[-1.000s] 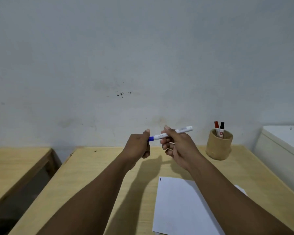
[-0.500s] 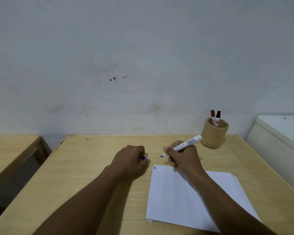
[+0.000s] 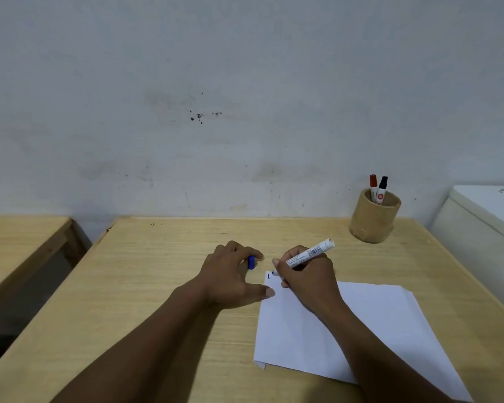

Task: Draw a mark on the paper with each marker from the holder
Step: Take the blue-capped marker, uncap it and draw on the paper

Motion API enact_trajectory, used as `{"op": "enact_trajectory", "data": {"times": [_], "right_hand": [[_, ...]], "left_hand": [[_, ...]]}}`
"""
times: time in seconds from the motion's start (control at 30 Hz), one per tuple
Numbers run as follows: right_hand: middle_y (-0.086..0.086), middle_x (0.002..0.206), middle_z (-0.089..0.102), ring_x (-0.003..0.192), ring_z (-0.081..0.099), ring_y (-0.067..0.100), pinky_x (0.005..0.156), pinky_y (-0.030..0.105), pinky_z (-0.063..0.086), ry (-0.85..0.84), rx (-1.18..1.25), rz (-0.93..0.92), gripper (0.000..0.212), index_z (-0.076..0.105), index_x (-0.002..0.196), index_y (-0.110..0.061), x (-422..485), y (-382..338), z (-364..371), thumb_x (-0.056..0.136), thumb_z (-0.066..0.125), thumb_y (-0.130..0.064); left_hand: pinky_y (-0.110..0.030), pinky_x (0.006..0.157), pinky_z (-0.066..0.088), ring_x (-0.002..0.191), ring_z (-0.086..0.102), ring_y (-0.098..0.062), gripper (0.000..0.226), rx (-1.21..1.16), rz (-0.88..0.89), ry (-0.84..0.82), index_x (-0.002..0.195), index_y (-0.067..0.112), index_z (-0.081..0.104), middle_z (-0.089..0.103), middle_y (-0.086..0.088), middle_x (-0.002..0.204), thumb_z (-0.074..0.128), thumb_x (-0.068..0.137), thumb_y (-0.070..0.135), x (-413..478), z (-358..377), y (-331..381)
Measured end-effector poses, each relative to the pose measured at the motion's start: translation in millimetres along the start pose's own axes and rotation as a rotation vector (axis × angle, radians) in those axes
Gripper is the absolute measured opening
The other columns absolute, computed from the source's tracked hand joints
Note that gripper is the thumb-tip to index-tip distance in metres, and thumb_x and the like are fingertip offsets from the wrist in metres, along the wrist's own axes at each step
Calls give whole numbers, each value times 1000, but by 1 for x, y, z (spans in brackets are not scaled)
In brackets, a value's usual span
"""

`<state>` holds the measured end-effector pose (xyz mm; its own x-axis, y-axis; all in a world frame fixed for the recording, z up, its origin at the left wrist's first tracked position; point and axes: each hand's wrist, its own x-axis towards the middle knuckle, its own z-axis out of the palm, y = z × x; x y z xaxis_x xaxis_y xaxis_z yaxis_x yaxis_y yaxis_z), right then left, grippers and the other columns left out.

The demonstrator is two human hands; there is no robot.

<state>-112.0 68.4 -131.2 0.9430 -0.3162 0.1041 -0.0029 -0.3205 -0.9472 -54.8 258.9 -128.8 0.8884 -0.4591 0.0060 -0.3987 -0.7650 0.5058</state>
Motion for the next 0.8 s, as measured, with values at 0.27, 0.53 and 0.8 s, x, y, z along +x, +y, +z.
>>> {"op": "enact_trajectory", "data": {"times": [0.27, 0.53, 0.8], "right_hand": [[7, 65, 74, 55, 70, 15, 61, 40, 61, -109, -46, -51, 18, 71, 75, -14, 8, 5, -3, 79, 83, -27], [5, 61, 71, 60, 71, 23, 61, 40, 60, -173, 1, -9, 15, 69, 71, -11, 7, 8, -1, 78, 81, -17], [6, 59, 63, 42, 47, 11, 40, 21, 31, 32, 520, 296, 14, 72, 88, -8, 22, -9, -19, 87, 77, -20]], "left_hand": [[-35, 103, 42, 113, 47, -16, 89, 86, 32, 12, 137, 40, 55, 51, 11, 123, 73, 59, 79, -4, 2, 3], [-34, 102, 42, 112, 47, -15, 93, 78, 19, 15, 136, 39, 56, 52, 11, 123, 71, 55, 82, -4, 3, 0], [-36, 103, 43, 111, 54, -15, 49, -89, -16, 88, 118, 40, 69, 59, 12, 114, 62, 76, 65, -8, 6, 0]]}}
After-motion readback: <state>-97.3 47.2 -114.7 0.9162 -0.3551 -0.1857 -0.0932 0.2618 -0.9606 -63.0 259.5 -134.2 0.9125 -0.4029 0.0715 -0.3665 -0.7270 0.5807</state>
